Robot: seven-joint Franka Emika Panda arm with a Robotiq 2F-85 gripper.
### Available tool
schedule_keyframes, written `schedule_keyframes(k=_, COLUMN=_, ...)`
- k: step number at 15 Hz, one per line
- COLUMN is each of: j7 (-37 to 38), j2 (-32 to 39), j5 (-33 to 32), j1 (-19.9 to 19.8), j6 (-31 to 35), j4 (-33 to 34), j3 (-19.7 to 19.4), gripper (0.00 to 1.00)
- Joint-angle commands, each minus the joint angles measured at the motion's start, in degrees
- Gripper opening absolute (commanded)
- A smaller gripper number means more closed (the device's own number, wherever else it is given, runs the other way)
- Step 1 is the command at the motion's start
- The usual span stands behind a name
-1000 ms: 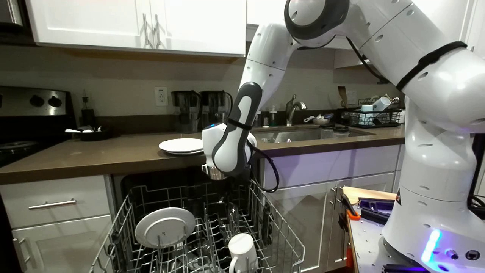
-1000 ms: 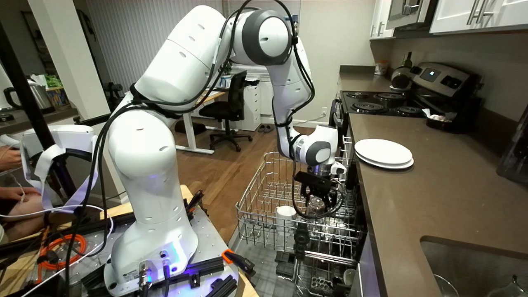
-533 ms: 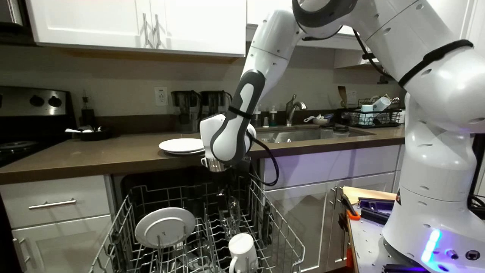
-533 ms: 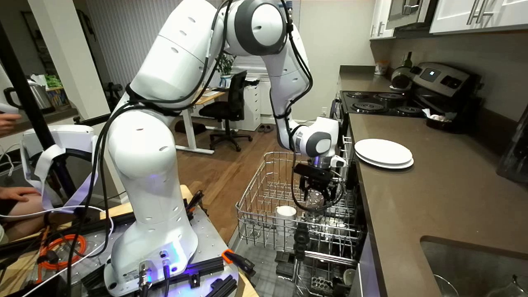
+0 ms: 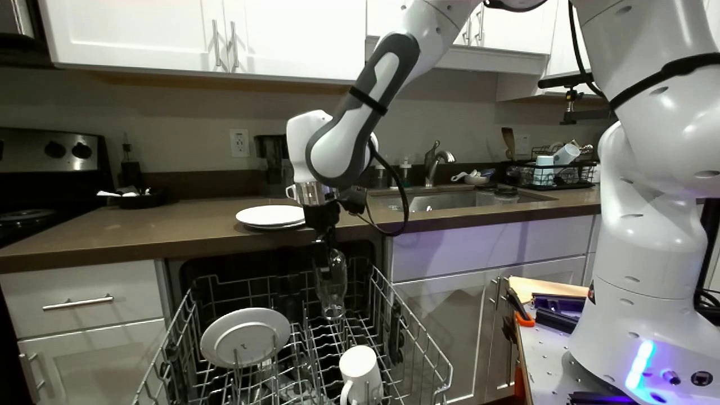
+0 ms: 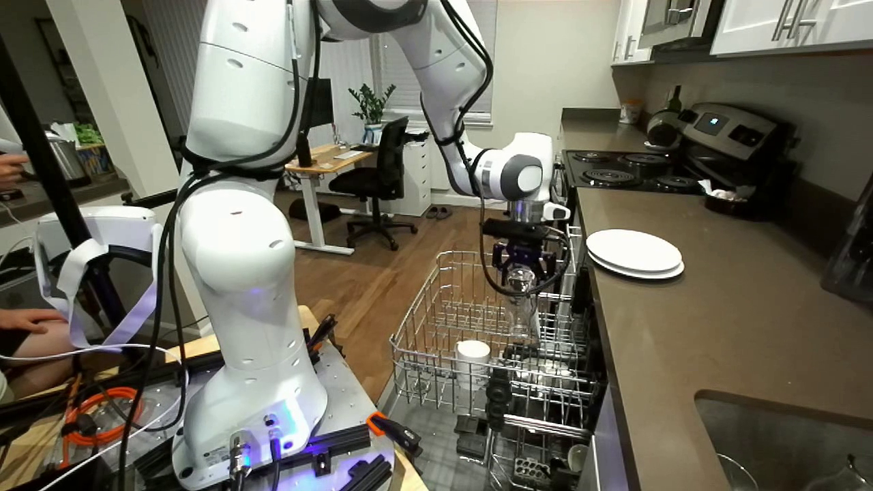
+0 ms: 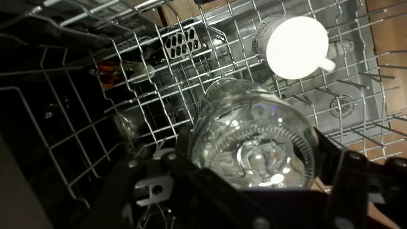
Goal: Move the glass jar to the left side of the dishwasher rack
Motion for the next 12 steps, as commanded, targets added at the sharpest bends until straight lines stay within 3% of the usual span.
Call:
schedule_keyframes(k=1, j7=0.56, j2=-5.13, j5=-1.35, j1=1.53, j6=-3.24, j4=-0.73, j3=1.89, gripper=0.61)
schedule_keyframes(k=6, j7=-0.52, j2=-6.23, j5=-0.27, j1=3.34, j6=-2.84, j4=0.5, j3=5.37, gripper=0.61)
schedule_keyframes(k=12, j7=-2.53, j2=-2.3, j5=1.36, j1=4.07, j6=0.06, j4=4.77, j3=8.01, gripper=0.61)
